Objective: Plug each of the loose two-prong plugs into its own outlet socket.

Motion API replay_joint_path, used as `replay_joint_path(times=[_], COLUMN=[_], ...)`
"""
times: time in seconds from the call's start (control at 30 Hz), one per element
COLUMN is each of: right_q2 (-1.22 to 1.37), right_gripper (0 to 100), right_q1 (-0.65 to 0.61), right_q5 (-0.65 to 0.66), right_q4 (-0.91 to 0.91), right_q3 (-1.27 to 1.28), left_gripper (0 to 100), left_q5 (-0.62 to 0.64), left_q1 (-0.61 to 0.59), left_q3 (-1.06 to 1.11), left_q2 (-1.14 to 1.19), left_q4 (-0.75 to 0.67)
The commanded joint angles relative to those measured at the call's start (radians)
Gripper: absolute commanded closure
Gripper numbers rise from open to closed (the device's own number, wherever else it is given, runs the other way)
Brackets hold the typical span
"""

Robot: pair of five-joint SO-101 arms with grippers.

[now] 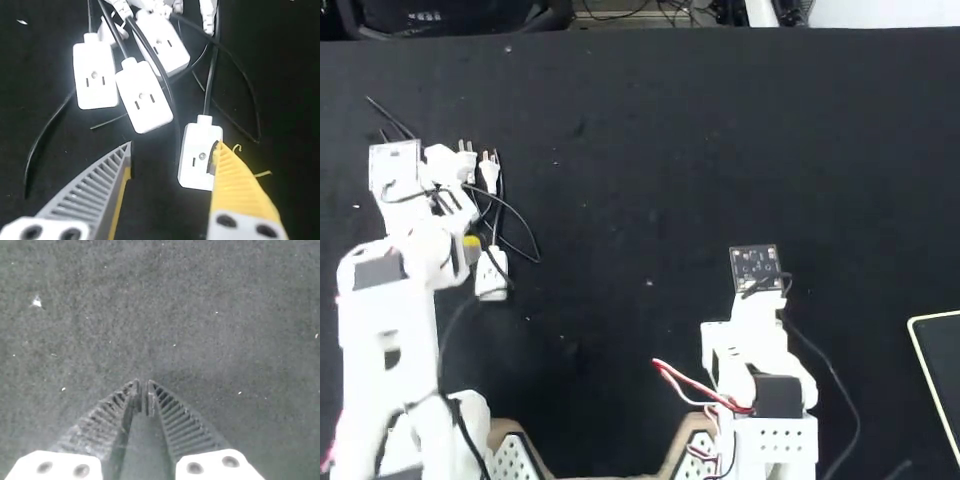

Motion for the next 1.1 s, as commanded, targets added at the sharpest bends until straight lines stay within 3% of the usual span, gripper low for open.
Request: replay_joint_path(times=[0.0,0.2,0.4,0.87,1.07], right_q2=[-0.097,-0.097,-0.097,-0.097,-0.097], right_gripper=[97.3,97.3,97.3,97.3,97.3], right_q1=[-0.009,-0.009,-0.009,-0.009,-0.011], right_q5=[-0.005,-0.005,-0.005,-0.005,-0.011], right_q4=[0.006,0.006,0.006,0.006,0.006], right_q3=[-0.001,-0.001,-0.001,-0.001,-0.001], left_gripper=[70,68,68,68,68], left_q5=[0.008,0.0,-0.071,0.048,0.153], left_q1=[0.005,0.007,0.093,0.142,0.139], left_q3=[-0.166,-0.354,-0.349,-0.145,-0.065], left_q2=[0.209,0.437,0.509,0.519,0.519], left_q4=[0.021,0.213,0.281,-0.049,-0.158])
